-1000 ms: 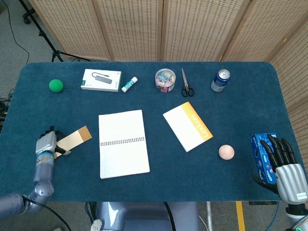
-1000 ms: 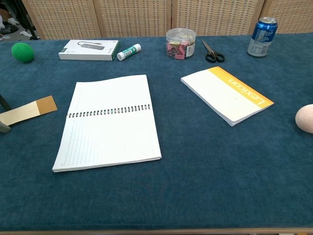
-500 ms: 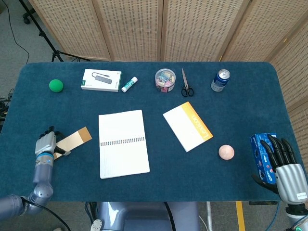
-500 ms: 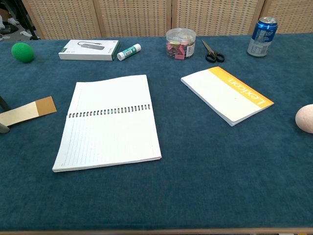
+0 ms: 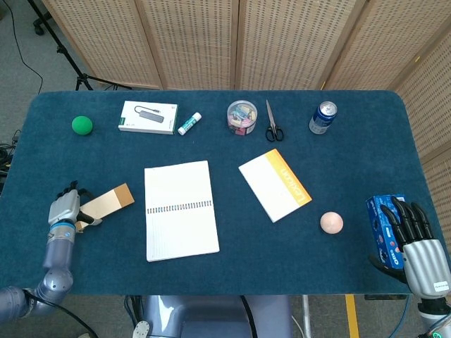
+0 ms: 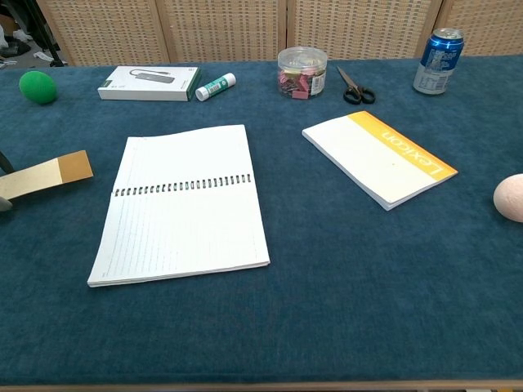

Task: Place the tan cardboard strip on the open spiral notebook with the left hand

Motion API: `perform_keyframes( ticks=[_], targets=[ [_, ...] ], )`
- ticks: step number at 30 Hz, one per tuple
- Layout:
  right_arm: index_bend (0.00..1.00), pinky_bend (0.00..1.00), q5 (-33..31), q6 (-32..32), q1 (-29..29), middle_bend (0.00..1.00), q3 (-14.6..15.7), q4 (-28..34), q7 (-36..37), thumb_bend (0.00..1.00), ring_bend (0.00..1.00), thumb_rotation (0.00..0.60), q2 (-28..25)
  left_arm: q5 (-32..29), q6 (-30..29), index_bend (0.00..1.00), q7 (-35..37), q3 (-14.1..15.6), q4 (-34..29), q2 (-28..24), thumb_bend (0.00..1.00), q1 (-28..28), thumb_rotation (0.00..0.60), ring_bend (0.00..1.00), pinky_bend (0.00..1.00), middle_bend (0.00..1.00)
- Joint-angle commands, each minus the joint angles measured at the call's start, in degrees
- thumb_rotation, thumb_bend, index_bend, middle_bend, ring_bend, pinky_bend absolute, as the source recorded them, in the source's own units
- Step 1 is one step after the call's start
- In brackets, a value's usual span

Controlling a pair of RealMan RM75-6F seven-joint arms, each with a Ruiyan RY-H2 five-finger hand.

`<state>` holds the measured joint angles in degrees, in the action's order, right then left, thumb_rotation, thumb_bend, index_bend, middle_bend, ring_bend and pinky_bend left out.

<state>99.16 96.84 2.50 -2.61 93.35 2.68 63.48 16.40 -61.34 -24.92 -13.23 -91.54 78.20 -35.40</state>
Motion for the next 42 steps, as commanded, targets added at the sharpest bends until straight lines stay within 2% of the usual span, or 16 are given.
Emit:
perform_keyframes(
  ticks=[1,5,11,14,17,19,23,30,42],
  targets=[
    [0.0,0.0,0.0,0.0,0.0,0.0,0.0,0.0,0.0,0.0,0.0,0.6,0.0,1.3,-0.9,0.46,0.6,-0.6,-2.1,-1.4,0.09,0.4,0.6,0.0,0.0,0.0],
    [0.0,0.0,0.0,0.1,0.0,0.0,0.0,0.1,0.2,0.0,0.0,0.6,-0.1,3.3,-2.4,0.46,1.3,-1.2,-5.5,-3.2,0.09,0.8,0.6,0.0,0.0,0.0],
    [0.0,0.0,0.1,0.1,-0.1,0.0,0.1,0.2,0.2,0.0,0.0,0.6,-0.1,8.6,-1.4,0.47,2.3,-1.0,-10.1,-4.7,0.09,0.7,0.6,0.0,0.0,0.0],
    [0.0,0.0,0.3,0.2,-0.1,0.0,0.1,0.2,0.1,0.0,0.0,0.6,-0.1,13.7,-0.4,0.49,3.7,-0.7,-10.4,-3.7,0.09,0.6,0.6,0.0,0.0,0.0],
    [0.0,0.0,0.1,0.2,-0.1,0.0,0.0,0.2,0.2,0.0,0.0,0.6,-0.1,21.7,0.7,0.51,5.9,0.4,-9.3,-0.9,0.09,0.2,0.6,0.0,0.0,0.0],
    [0.0,0.0,0.1,0.1,-0.1,0.0,0.0,0.1,0.2,0.0,0.0,0.6,-0.1,23.5,0.5,0.52,5.8,0.9,-8.5,0.8,0.09,-0.2,0.6,0.0,0.0,0.0],
    [0.0,0.0,0.0,0.0,0.0,0.0,0.0,0.1,0.4,0.0,0.0,0.6,-0.2,23.6,0.9,0.52,4.2,1.5,-8.2,3.8,0.09,-1.8,0.6,0.0,0.0,0.0],
    [0.0,0.0,0.1,0.2,-0.1,0.0,0.1,0.2,0.6,0.0,0.0,0.6,-0.4,20.0,0.1,0.52,0.5,1.5,-7.2,9.0,0.09,-4.5,0.6,0.0,0.0,0.0],
    [0.0,0.0,0.0,0.1,-0.1,0.0,0.0,0.2,1.0,0.0,0.0,0.6,-0.6,16.4,-3.8,0.52,-3.8,0.2,-9.7,12.5,0.09,-7.1,0.6,0.0,0.0,0.0]
  ],
)
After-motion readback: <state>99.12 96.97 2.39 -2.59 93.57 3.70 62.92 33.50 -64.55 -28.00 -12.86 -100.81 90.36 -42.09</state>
